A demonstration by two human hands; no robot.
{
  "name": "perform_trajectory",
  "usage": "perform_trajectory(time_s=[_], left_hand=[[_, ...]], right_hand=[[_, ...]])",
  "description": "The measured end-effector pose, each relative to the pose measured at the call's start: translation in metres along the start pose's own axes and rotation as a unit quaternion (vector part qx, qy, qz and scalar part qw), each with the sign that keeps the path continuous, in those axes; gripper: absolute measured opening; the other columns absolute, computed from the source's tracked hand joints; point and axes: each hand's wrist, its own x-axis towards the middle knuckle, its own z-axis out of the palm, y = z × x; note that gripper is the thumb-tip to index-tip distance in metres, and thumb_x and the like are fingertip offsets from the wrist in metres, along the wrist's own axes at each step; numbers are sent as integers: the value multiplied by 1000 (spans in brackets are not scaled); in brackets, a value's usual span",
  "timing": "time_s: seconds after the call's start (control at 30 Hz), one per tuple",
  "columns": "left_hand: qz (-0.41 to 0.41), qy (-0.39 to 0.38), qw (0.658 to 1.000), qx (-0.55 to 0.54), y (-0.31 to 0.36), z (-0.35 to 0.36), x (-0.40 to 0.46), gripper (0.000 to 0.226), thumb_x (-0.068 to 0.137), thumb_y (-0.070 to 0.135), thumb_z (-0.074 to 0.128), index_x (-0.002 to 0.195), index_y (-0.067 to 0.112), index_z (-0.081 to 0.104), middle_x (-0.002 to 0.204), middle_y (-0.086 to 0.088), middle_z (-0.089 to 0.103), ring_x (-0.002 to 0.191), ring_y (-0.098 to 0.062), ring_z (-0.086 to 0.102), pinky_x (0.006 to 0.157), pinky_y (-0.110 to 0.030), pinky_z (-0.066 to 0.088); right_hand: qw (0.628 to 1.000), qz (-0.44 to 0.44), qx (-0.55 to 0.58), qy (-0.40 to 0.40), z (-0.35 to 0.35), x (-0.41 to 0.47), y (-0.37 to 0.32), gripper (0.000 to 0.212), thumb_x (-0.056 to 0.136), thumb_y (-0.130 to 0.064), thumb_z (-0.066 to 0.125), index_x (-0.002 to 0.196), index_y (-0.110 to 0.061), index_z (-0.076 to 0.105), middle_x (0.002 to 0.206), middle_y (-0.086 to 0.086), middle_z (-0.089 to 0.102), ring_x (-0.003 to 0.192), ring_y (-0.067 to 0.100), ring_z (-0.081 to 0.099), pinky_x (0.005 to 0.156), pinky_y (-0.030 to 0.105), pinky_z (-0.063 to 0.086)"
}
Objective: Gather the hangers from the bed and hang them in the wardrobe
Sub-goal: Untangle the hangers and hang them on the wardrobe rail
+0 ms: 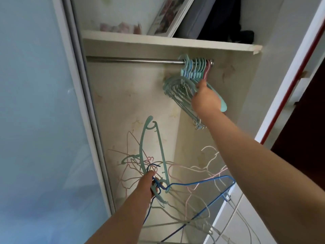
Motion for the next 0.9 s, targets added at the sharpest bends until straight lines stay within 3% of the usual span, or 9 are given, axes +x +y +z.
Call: perform_trajectory(time_s=[0.23,0.43,0.53,0.6,0.67,0.73,0.8,0.83,0.9], left_hand=[[6,4,1000,-31,11,-7,12,21,94,21,56,80,7,49,79,-13,49,66,-22,49,60,-32,41],[6,-2,999,-37,12,-8,11,17,91,20,58,85,7,50,86,-14,50,70,-23,51,64,-32,45],[12,-11,1000,-17,5,-10,8,16,91,19,58,85,6,50,85,-14,49,71,-23,52,63,-34,46],[14,-10,1000,-6,-2,-9,4,17,91,17,58,81,5,50,81,-14,50,71,-25,53,64,-34,48],[20,-8,1000,11,-12,-7,-1,21,91,14,57,74,6,49,71,-11,48,63,-23,50,61,-31,45],[23,-1,998,52,-23,-5,-8,25,92,14,56,70,7,49,66,-8,49,56,-20,46,52,-25,40],[18,-5,995,93,-34,-6,-16,25,93,16,55,70,8,50,67,-6,51,55,-18,44,51,-25,35],[15,-15,994,111,-39,-8,-20,24,93,17,56,71,10,51,67,-4,51,55,-17,43,52,-25,35],[17,-36,990,136,-49,-12,-27,21,93,19,58,74,12,51,65,-2,50,54,-15,43,52,-25,34]], right_hand=[[998,7,-32,-55,19,34,-19,67,91,-3,42,152,-11,14,131,20,55,120,36,53,94,41,44],[997,27,-18,-65,35,28,7,61,91,-6,43,147,-13,21,135,24,45,123,41,47,95,46,42],[994,-42,-85,61,52,2,25,53,85,-14,54,135,-10,38,129,23,43,115,42,45,90,48,41],[965,-180,-81,175,64,-26,35,46,77,-8,58,122,-8,48,115,21,53,99,39,54,79,44,45],[969,-239,8,67,75,-56,38,36,86,-11,55,122,-10,51,113,15,58,96,35,59,78,38,46],[978,-103,78,-165,91,-73,38,48,95,-32,53,136,-11,42,124,11,59,111,29,58,91,35,45],[939,46,126,-317,101,-84,36,77,91,-53,51,145,-5,26,132,13,54,115,28,57,98,36,45],[914,90,158,-364,104,-90,34,84,88,-58,53,145,-3,24,131,14,52,109,27,60,92,37,50],[871,156,248,-395,115,-105,37,67,88,-49,60,133,-6,35,114,11,55,87,21,66,68,32,56]])
